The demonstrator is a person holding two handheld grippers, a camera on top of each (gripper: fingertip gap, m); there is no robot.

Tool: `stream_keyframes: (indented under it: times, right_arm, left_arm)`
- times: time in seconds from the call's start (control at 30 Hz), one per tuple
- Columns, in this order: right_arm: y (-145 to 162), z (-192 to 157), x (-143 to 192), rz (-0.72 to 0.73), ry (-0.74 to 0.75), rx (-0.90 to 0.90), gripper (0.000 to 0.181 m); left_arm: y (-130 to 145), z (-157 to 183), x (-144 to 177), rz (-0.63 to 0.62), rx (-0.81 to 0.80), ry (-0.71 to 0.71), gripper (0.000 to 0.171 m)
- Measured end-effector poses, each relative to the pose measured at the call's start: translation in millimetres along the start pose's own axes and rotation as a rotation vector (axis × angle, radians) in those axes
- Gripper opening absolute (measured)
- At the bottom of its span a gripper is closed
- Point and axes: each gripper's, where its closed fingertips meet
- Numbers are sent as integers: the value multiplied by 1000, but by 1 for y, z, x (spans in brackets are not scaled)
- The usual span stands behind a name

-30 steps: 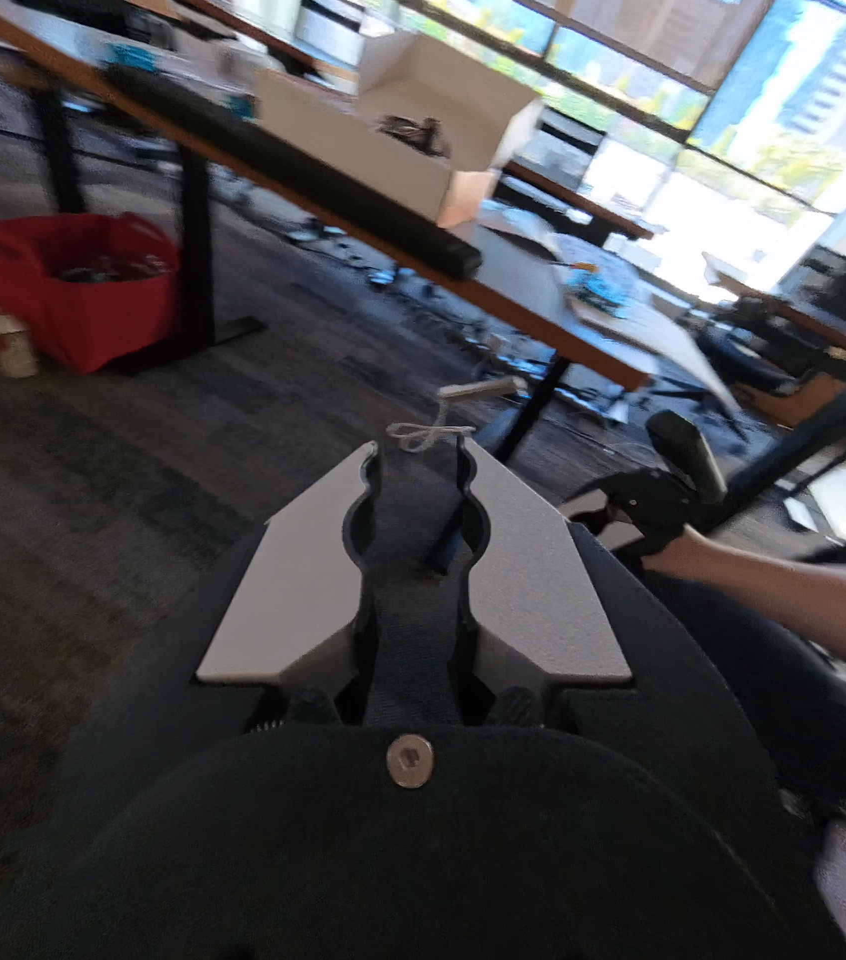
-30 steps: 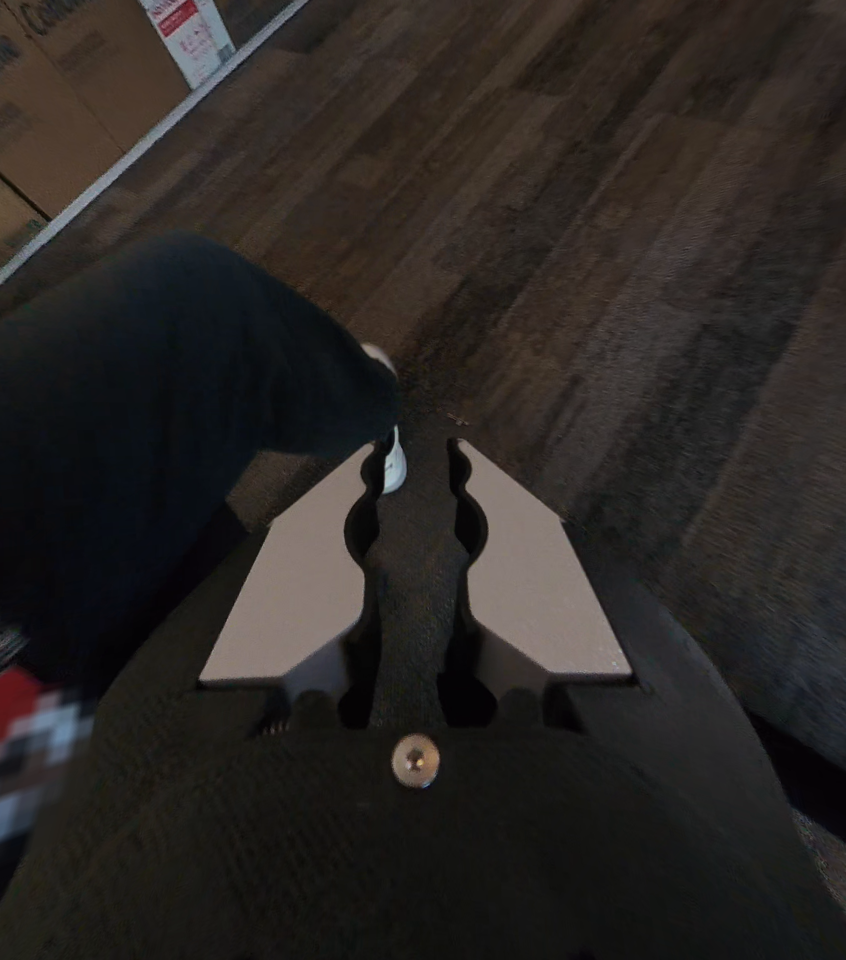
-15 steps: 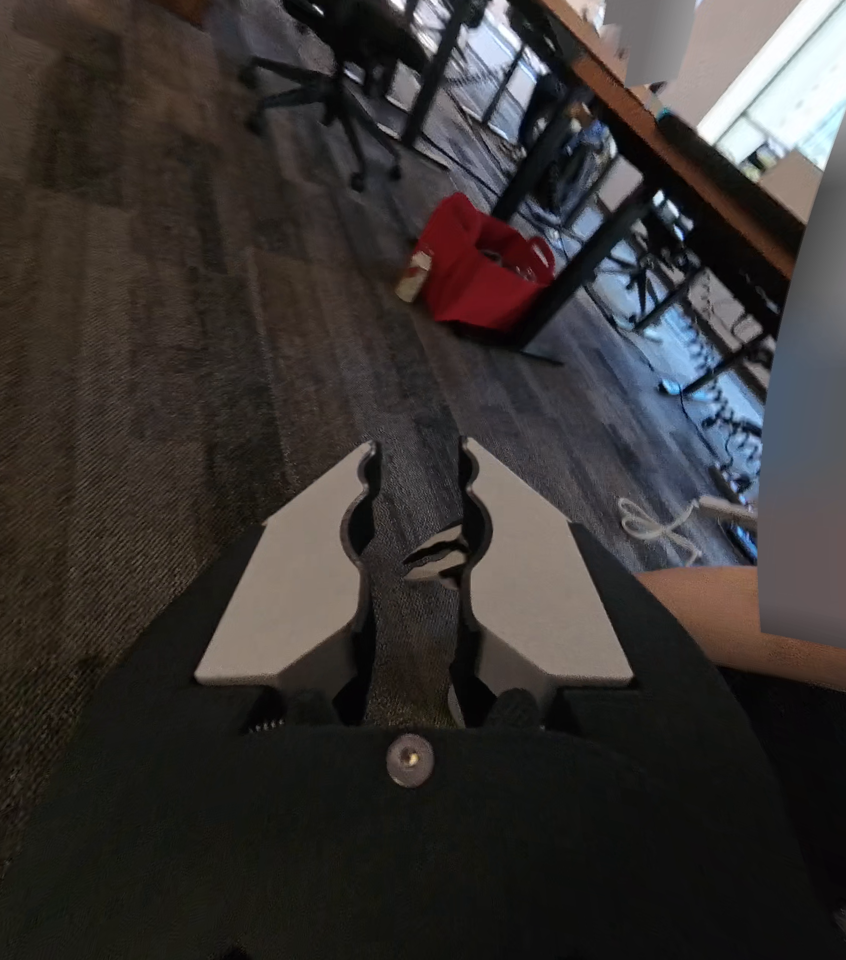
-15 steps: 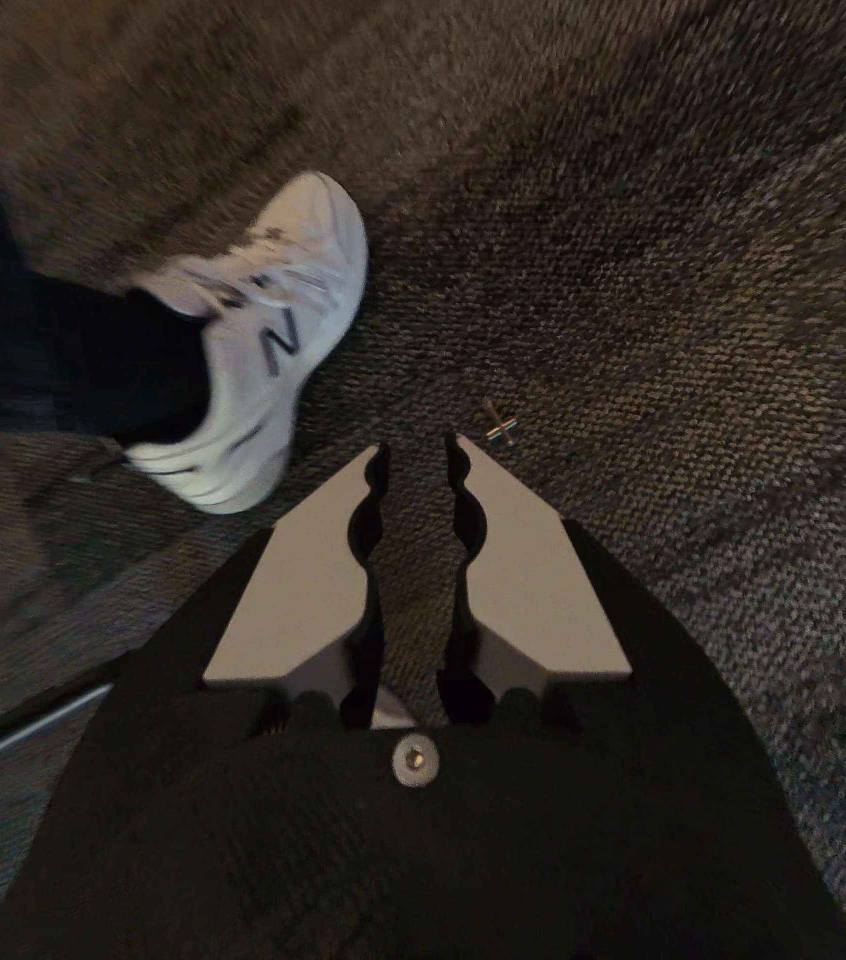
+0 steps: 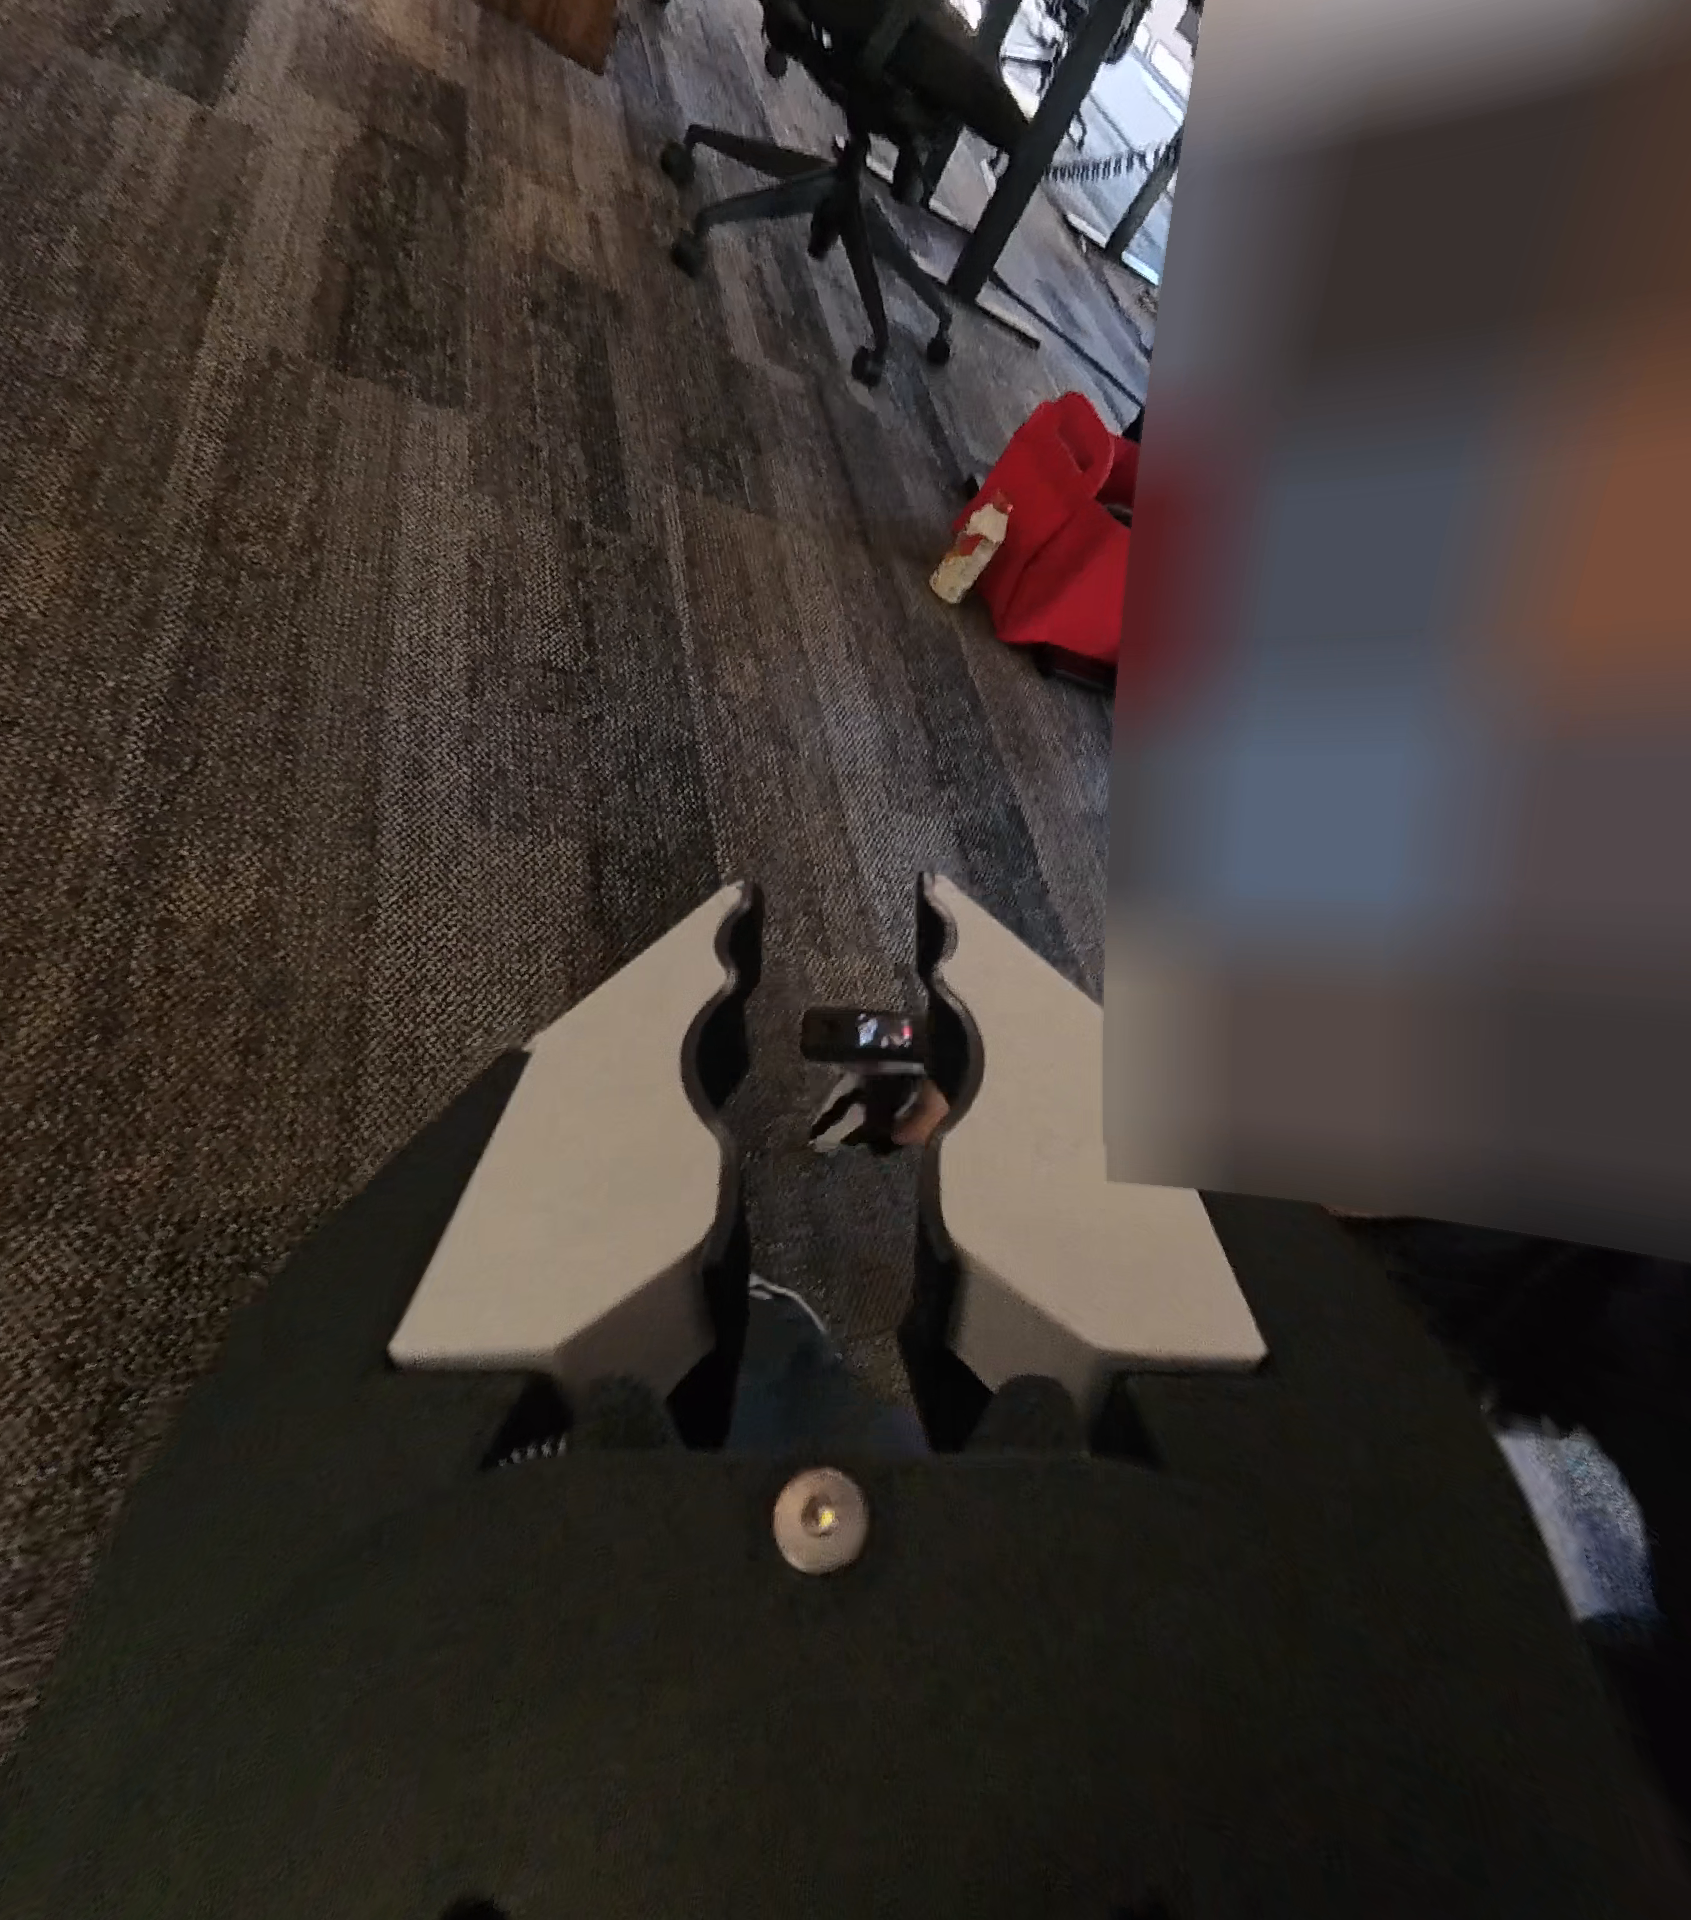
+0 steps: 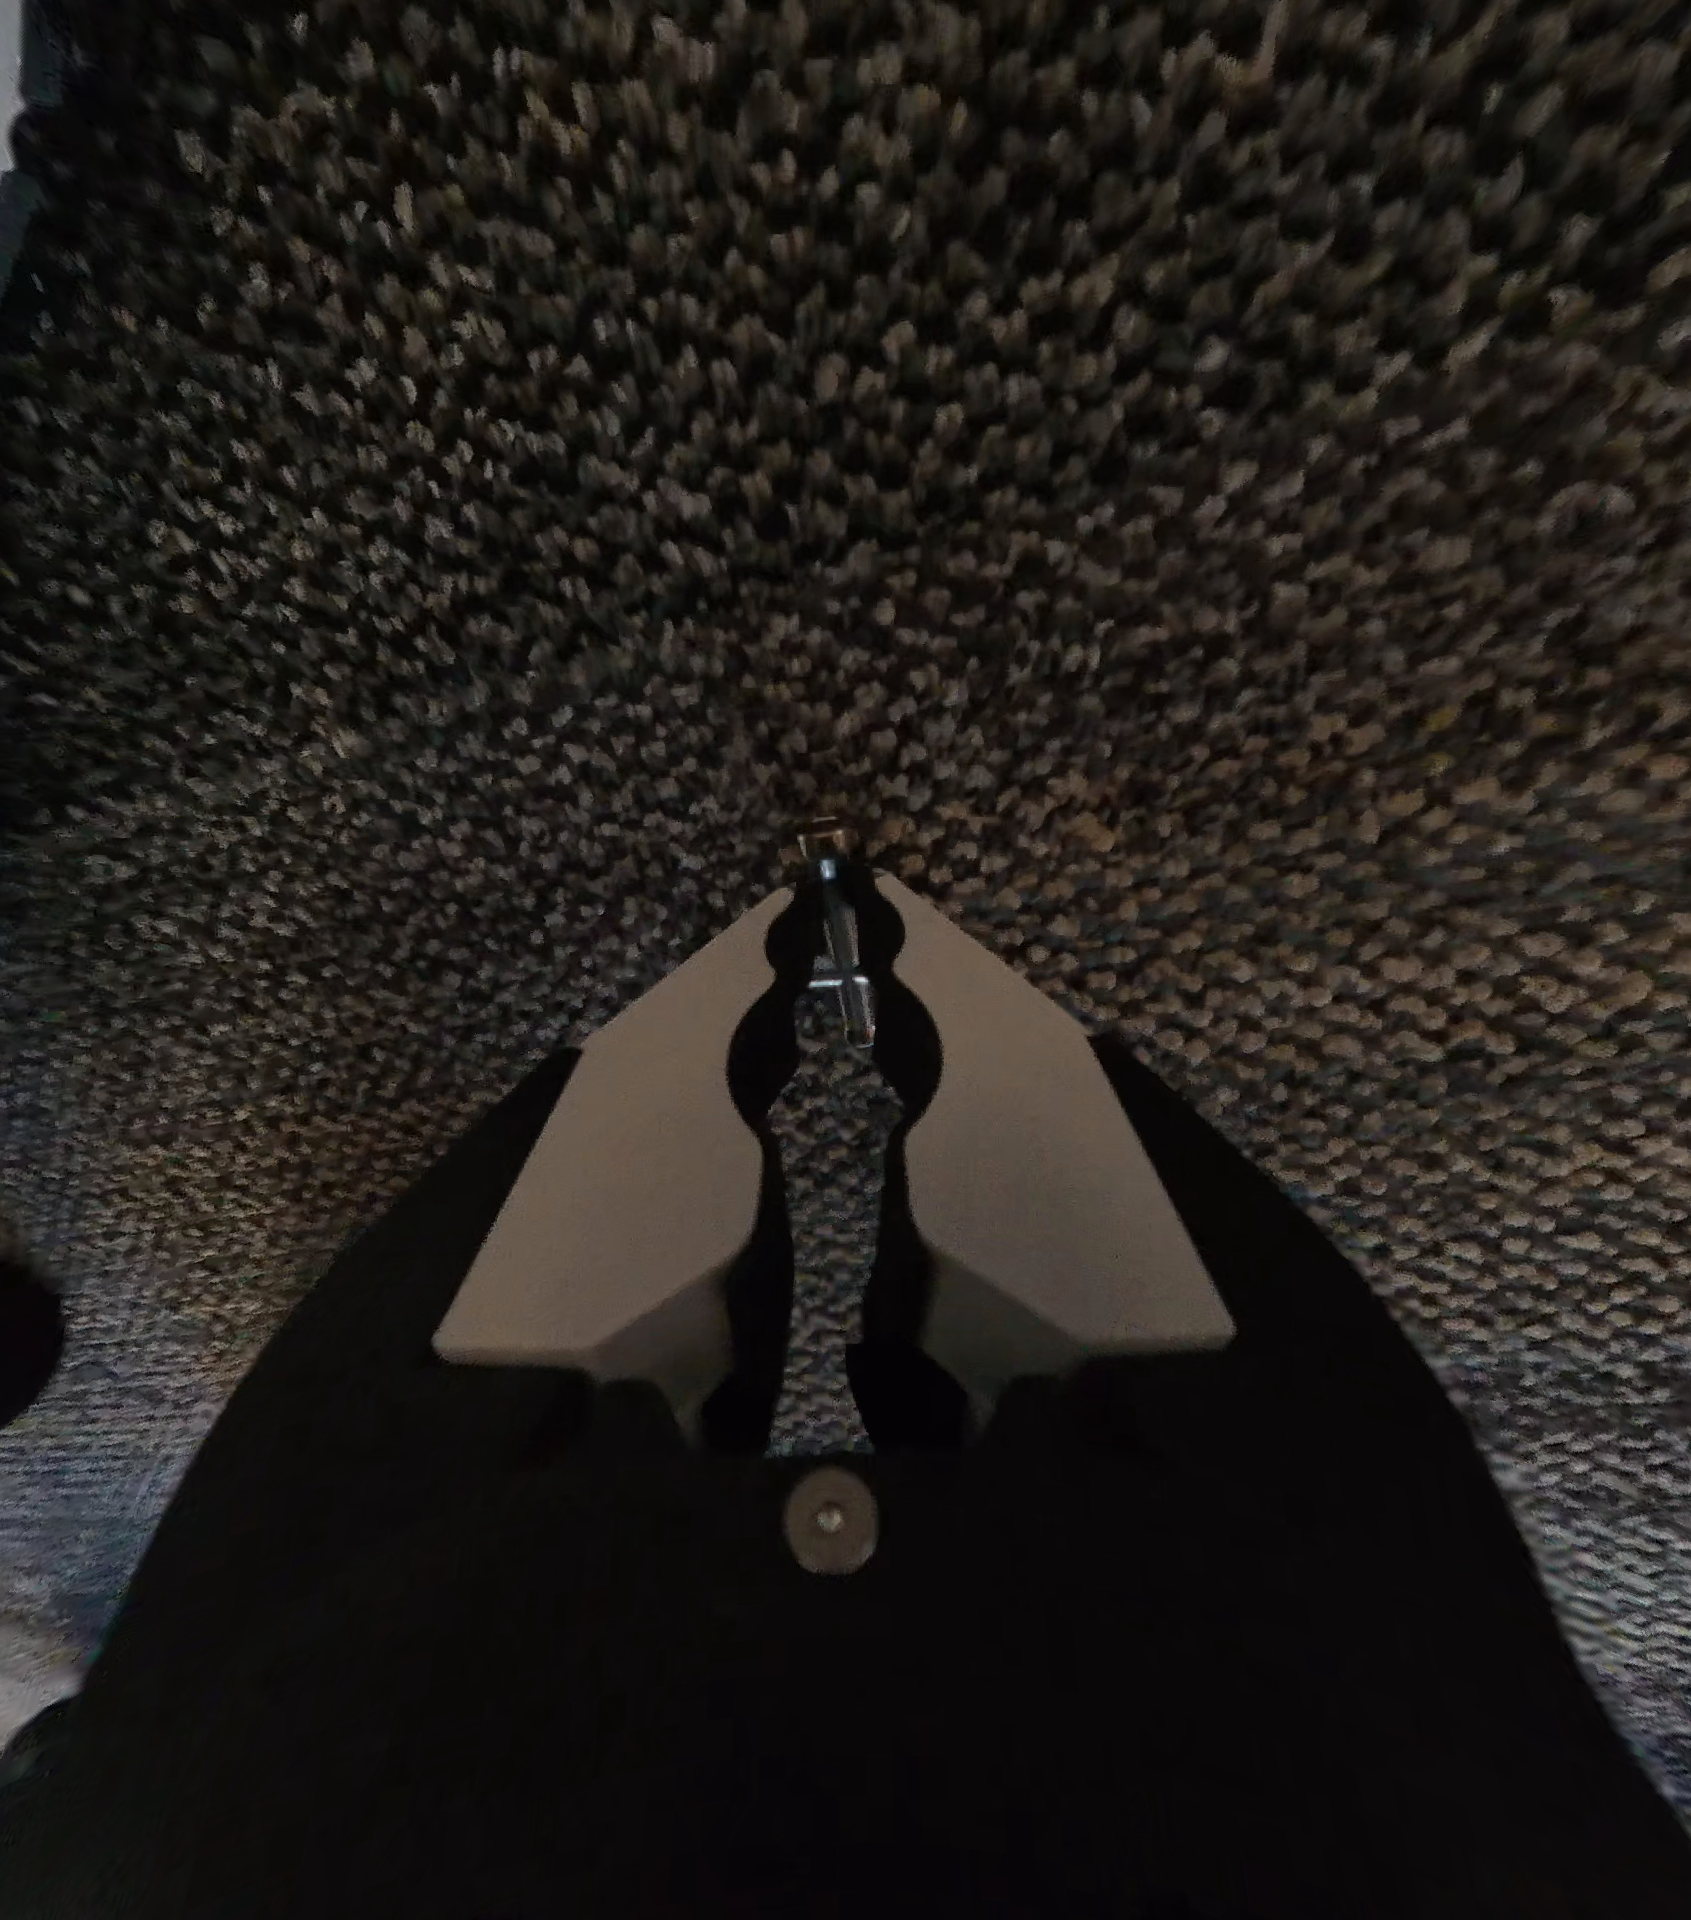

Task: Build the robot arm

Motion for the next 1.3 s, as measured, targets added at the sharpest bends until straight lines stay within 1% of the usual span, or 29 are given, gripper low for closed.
stream_keyframes:
  times: [0.03, 0.1, 0.13, 0.17, 0.2, 0.23, 0.27, 0.3, 0.33, 0.4, 0.43, 0.47, 0.53, 0.6, 0.67, 0.7, 0.77, 0.83, 0.9, 0.97, 1.03, 1.13, 1.2, 1.27, 1.3]
  right_arm:
    - [2, -1, 2, 0, -23, -15, 6]
    - [3, -3, 18, 56, -37, -32, 6]
    - [4, -3, 33, 100, -29, -40, 6]
    - [5, -3, 54, 153, -16, -42, 6]
    - [5, -4, 83, 220, 7, -38, 6]
    - [4, -6, 120, 300, 30, -33, 6]
    - [4, -11, 164, 389, 49, -29, 6]
    - [6, -17, 213, 479, 75, -27, 6]
    - [9, -23, 267, 565, 116, -30, 6]
    - [23, -42, 384, 733, 220, -21, 6]
    - [35, -52, 441, 795, 295, -21, 6]
    - [50, -62, 495, 840, 383, -24, 6]
    - [88, -83, 591, 904, 558, -40, 6]
    - [135, -104, 669, 941, 730, -83, 6]
    - [181, -129, 723, 935, 859, -115, 6]
    - [203, -143, 744, 928, 937, -126, 6]
    - [245, -167, 772, 875, 1075, -167, 7]
    - [282, -191, 791, 848, 1181, -219, 6]
    - [309, -212, 799, 817, 1243, -256, 6]
    - [339, -225, 803, 741, 1322, -313, 6]
    - [367, -238, 805, 688, 1374, -360, 5]
    - [404, -259, 808, 656, 1412, -441, 5]
    - [426, -271, 809, 614, 1447, -487, 5]
    - [444, -283, 813, 578, 1508, -510, 5]
    - [452, -290, 816, 591, 1525, -521, 5]
  left_arm:
    - [1, 0, -3, -15, -19, -10, 28]
    - [-1, 5, -7, -38, -49, -8, 28]
    - [-3, 10, -8, -43, -61, 2, 28]
    - [-5, 14, -10, -48, -70, 14, 27]
    - [-8, 18, -13, -58, -73, 24, 27]
    - [-12, 23, -17, -69, -66, 35, 27]
    - [-18, 29, -22, -75, -43, 59, 25]
    - [-28, 40, -29, -67, -6, 109, 24]
    - [-42, 58, -38, -54, 41, 188, 21]
    - [-71, 109, -61, -67, 89, 388, 12]
    - [-82, 141, -73, -97, 60, 474, 9]
    - [-93, 174, -84, -127, 1, 538, 10]
    - [-110, 242, -100, -177, -139, 629, 20]
    - [-117, 320, -95, -218, -268, 765, 26]
    - [-119, 388, -84, -210, -388, 825, 30]
    - [-118, 420, -77, -192, -443, 845, 32]
    - [-108, 480, -60, -186, -537, 902, 32]
    - [-91, 524, -51, -226, -645, 902, 29]
    - [-75, 559, -41, -235, -748, 905, 27]
    - [-60, 590, -28, -236, -805, 955, 17]
    - [-44, 617, -17, -266, -828, 1025, 9]
    - [-23, 651, -6, -320, -857, 1108, 13]
    - [-11, 672, 3, -337, -877, 1175, 9]
    - [-2, 691, 12, -322, -907, 1235, 9]
    - [1, 699, 18, -316, -909, 1273, 9]
Point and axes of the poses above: each gripper's, where its closed fingertips meet, x back along the fingers, y out of its underside, z = x × y across the jaws, and after that the axes turned 12 degrees about -z, right-handed
